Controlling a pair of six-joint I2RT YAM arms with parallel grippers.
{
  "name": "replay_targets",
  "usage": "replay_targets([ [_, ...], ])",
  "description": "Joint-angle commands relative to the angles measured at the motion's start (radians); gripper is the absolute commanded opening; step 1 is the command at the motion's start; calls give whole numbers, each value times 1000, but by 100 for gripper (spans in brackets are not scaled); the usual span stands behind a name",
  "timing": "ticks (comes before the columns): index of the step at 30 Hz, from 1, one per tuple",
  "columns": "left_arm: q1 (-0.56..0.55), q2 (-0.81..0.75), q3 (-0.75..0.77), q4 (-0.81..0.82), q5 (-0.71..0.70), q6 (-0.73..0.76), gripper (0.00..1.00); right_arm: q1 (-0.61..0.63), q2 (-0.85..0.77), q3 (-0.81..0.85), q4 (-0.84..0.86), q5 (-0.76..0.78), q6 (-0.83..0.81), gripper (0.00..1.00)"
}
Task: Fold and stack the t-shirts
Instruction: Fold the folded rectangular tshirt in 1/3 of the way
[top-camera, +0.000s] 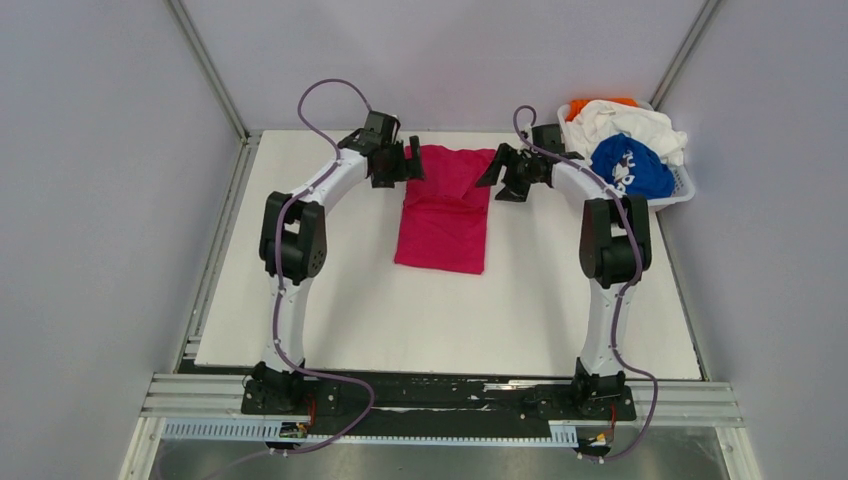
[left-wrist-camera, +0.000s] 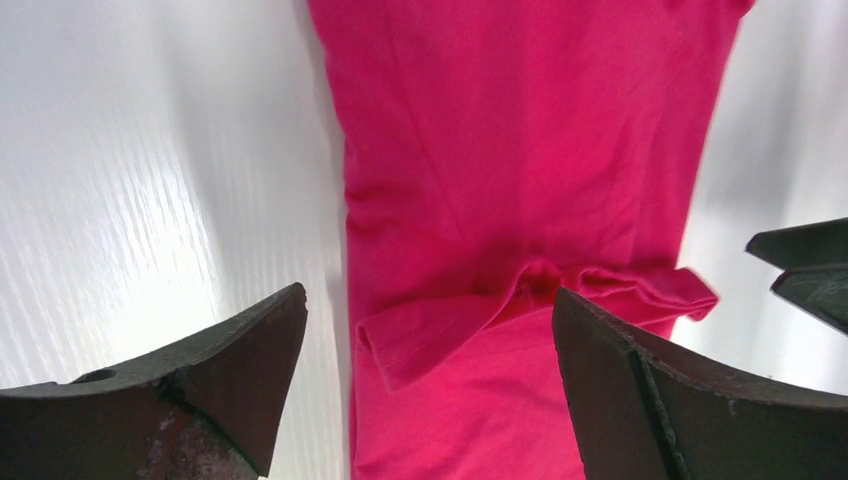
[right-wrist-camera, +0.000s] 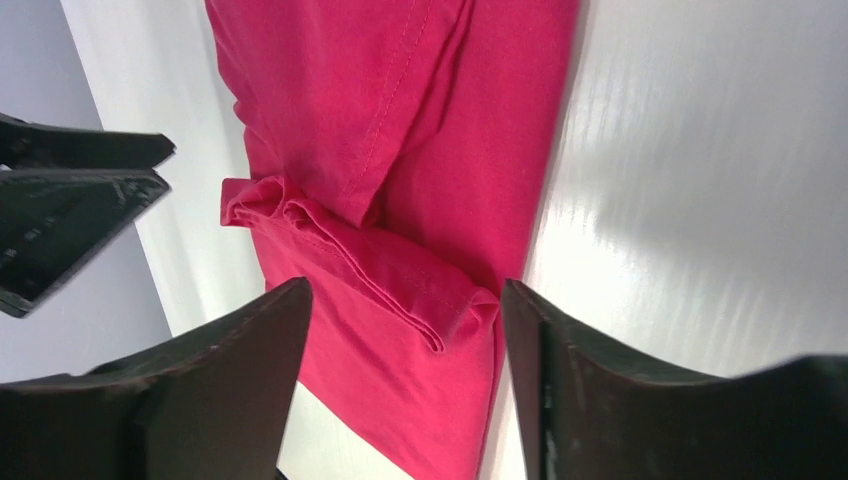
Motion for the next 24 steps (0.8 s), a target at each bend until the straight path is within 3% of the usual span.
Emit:
replay_targets([
  [1,7,-120,-25,13,-1,1,100,2,-125,-72,28,-31,-43,79],
  [3,7,-178,-101,17,-1,2,100,11,-183,-149,39,-36,-56,82],
  [7,7,-330,-379,85,9,-23,100,71,-272,-286,72,-39,-86,98],
  [11,7,-476,-607,156,69,-52,100,155,-281,-335,105,-1,-111,100],
  [17,7,-641,-843,179,97,-75,100,228,-187,-235,143,93,-132,100],
  [24,7,-746,-1000,230,130,-123,100,228,-10,-57,160,178,-113,100],
])
